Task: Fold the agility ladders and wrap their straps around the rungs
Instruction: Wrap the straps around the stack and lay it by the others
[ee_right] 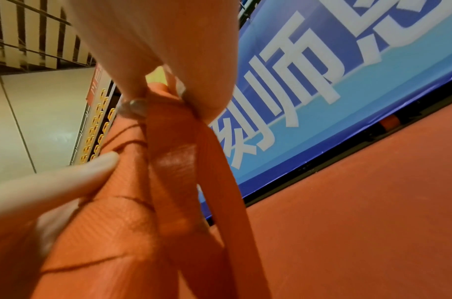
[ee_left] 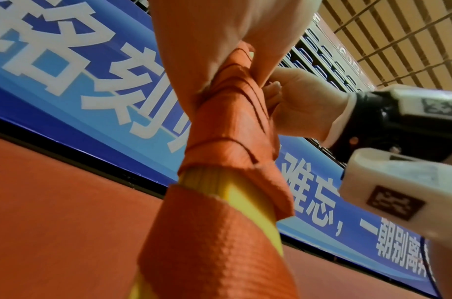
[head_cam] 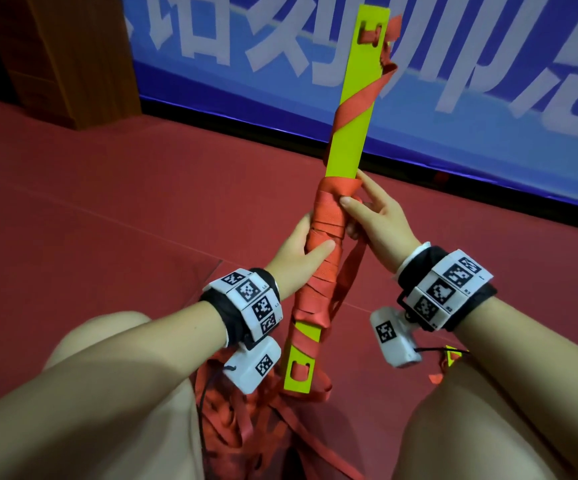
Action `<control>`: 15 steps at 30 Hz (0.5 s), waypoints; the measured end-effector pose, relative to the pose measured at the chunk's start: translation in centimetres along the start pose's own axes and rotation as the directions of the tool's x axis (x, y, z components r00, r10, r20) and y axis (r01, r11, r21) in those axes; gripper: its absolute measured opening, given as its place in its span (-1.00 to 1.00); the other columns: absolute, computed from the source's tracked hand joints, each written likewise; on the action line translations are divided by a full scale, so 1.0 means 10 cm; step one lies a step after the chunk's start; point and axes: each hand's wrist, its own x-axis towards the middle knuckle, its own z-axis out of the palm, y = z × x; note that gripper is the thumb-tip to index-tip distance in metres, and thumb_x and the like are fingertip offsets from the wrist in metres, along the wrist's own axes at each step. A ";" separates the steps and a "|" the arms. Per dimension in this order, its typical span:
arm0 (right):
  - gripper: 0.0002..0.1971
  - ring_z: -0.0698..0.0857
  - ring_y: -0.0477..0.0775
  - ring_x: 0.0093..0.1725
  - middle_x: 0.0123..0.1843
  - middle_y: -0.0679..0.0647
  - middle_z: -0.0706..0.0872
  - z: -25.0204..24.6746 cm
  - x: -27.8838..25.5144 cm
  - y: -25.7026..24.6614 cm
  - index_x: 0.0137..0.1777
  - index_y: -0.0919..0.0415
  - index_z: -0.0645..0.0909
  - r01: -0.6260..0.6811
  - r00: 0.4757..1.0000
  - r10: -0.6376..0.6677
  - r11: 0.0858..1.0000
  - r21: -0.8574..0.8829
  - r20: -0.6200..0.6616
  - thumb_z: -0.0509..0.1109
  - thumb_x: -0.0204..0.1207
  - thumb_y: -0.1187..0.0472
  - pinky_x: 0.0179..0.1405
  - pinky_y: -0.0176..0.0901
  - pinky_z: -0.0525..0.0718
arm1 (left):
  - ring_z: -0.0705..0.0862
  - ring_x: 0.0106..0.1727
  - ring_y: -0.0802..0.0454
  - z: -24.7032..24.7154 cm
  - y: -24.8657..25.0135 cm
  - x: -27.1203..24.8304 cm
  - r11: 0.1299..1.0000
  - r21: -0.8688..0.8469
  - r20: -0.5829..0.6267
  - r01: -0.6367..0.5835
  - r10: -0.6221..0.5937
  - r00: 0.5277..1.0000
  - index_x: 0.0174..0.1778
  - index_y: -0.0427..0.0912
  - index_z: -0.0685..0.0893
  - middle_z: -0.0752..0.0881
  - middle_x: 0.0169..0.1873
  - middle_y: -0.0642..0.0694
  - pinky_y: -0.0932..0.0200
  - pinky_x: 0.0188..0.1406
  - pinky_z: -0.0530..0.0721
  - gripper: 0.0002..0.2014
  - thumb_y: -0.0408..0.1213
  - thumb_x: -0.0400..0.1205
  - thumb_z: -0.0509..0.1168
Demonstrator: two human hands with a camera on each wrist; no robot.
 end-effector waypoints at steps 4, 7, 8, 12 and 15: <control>-0.54 0.38 -0.10 -0.67 -0.61 -0.13 0.48 -0.10 0.05 0.02 0.46 -0.12 0.50 -0.102 0.995 0.101 0.982 -0.162 -0.015 0.41 0.59 0.20 -0.66 -0.35 0.36 | 0.66 0.19 0.06 0.05 -0.08 0.03 0.994 0.110 -0.074 -0.007 0.015 0.997 0.62 0.02 0.30 0.64 0.22 0.02 0.06 0.30 0.61 -0.39 -0.24 0.65 0.33; -0.63 0.37 -0.11 -0.71 -0.60 -0.15 0.50 -0.13 0.07 0.07 0.38 0.03 0.61 -0.139 0.990 0.131 0.958 -0.251 -0.049 0.43 0.57 0.20 -0.69 -0.35 0.35 | 0.69 0.19 -0.07 0.07 -0.16 0.04 0.962 0.274 -0.098 0.011 0.016 0.995 0.62 0.05 0.31 0.70 0.22 -0.07 -0.03 0.27 0.63 -0.38 -0.14 0.63 0.33; -0.67 0.38 -0.12 -0.72 -0.57 -0.12 0.52 -0.12 0.07 0.08 0.34 0.08 0.63 -0.149 0.989 0.139 0.950 -0.275 -0.058 0.41 0.58 0.23 -0.69 -0.36 0.36 | 0.70 0.17 -0.12 0.08 -0.16 0.04 0.948 0.318 -0.099 0.022 0.010 0.995 0.62 0.06 0.31 0.72 0.20 -0.10 -0.03 0.24 0.64 -0.37 -0.09 0.62 0.32; -0.71 0.47 -0.11 -0.69 -0.40 0.05 0.59 -0.06 0.06 0.15 0.26 0.24 0.60 -0.224 0.974 0.217 0.919 -0.324 -0.058 0.28 0.55 0.35 -0.67 -0.34 0.42 | 0.72 -0.02 -0.18 0.10 -0.14 0.03 0.890 0.453 -0.105 0.047 0.001 0.995 0.54 0.10 0.36 0.75 -0.04 -0.11 0.03 0.00 0.67 -0.47 -0.15 0.64 0.32; -0.67 0.53 -0.05 -0.61 -0.33 0.07 0.63 -0.03 0.02 0.16 0.34 0.11 0.53 -0.239 0.971 0.232 0.934 -0.264 -0.058 0.27 0.57 0.21 -0.61 -0.31 0.47 | 0.72 -0.01 -0.21 0.10 -0.16 0.02 0.865 0.502 -0.100 0.015 0.041 0.994 0.59 0.12 0.31 0.76 -0.06 -0.12 0.06 -0.06 0.64 -0.41 -0.13 0.63 0.34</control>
